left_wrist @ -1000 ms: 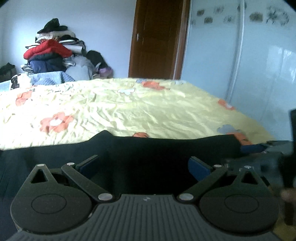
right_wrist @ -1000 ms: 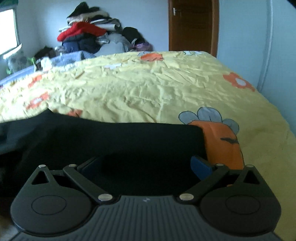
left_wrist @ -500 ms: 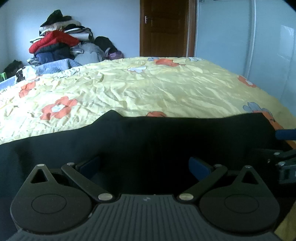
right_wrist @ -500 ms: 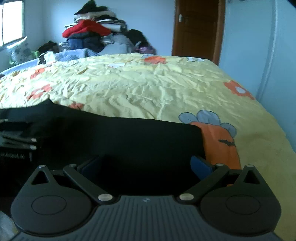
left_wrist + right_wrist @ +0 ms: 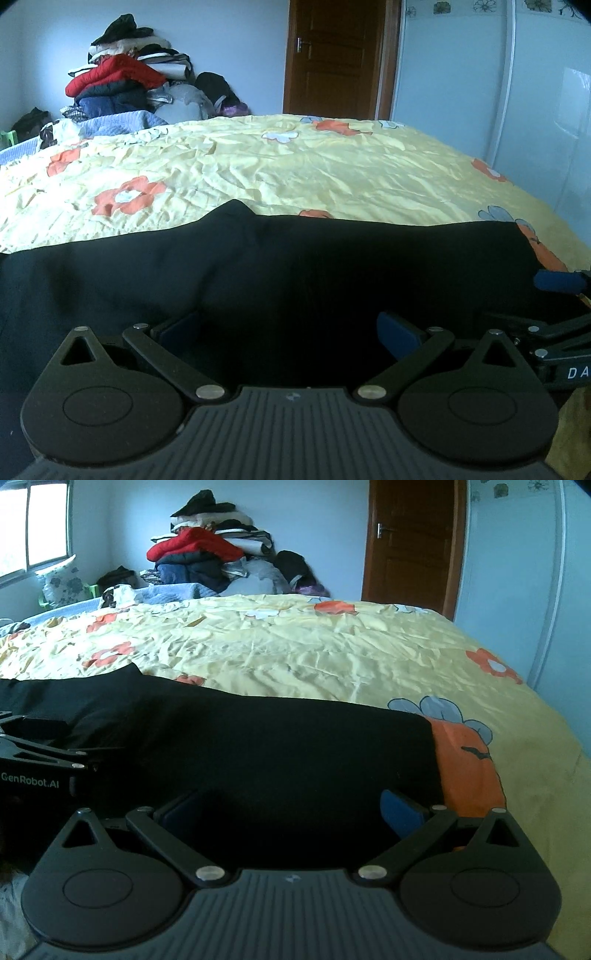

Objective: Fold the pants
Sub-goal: 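Smooth the folded trousers with both grippers open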

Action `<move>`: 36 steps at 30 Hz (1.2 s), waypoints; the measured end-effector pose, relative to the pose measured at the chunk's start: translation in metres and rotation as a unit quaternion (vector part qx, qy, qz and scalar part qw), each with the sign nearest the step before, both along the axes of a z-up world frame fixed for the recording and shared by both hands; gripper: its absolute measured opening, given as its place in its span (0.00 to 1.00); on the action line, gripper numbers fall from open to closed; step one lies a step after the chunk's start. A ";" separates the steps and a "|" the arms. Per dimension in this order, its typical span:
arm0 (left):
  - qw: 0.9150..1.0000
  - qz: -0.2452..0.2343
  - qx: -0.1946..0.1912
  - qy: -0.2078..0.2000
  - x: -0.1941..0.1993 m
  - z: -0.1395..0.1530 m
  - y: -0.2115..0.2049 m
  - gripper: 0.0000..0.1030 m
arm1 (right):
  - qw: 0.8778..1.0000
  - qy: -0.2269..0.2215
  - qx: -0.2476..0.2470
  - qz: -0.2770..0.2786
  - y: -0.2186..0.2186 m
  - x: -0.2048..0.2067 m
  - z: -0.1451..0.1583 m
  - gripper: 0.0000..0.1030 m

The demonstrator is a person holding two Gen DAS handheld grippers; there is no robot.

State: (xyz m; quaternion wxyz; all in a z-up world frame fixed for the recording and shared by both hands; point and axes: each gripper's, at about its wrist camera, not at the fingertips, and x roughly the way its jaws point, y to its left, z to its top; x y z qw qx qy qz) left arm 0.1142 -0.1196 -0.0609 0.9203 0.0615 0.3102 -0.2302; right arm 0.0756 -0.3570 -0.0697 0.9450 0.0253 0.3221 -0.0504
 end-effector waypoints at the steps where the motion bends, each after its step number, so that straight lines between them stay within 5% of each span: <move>1: 1.000 0.000 -0.002 0.001 0.000 0.000 0.001 1.00 | 1.000 0.000 0.000 -0.001 0.000 0.000 0.000 1.00; 21: 1.000 0.010 -0.003 -0.004 -0.030 0.002 0.024 1.00 | 1.000 -0.003 0.006 -0.013 0.005 -0.011 0.002 1.00; 26: 1.000 0.010 0.000 -0.004 -0.030 0.001 0.023 1.00 | 0.999 -0.023 0.046 -0.001 0.004 -0.011 0.015 1.00; 30: 1.000 0.011 0.003 -0.005 -0.030 0.001 0.021 1.00 | 1.000 0.011 -0.007 0.023 0.020 0.003 0.002 1.00; 36: 1.000 0.011 0.003 -0.005 -0.030 0.001 0.022 1.00 | 1.000 0.001 0.001 0.021 0.020 -0.003 0.000 1.00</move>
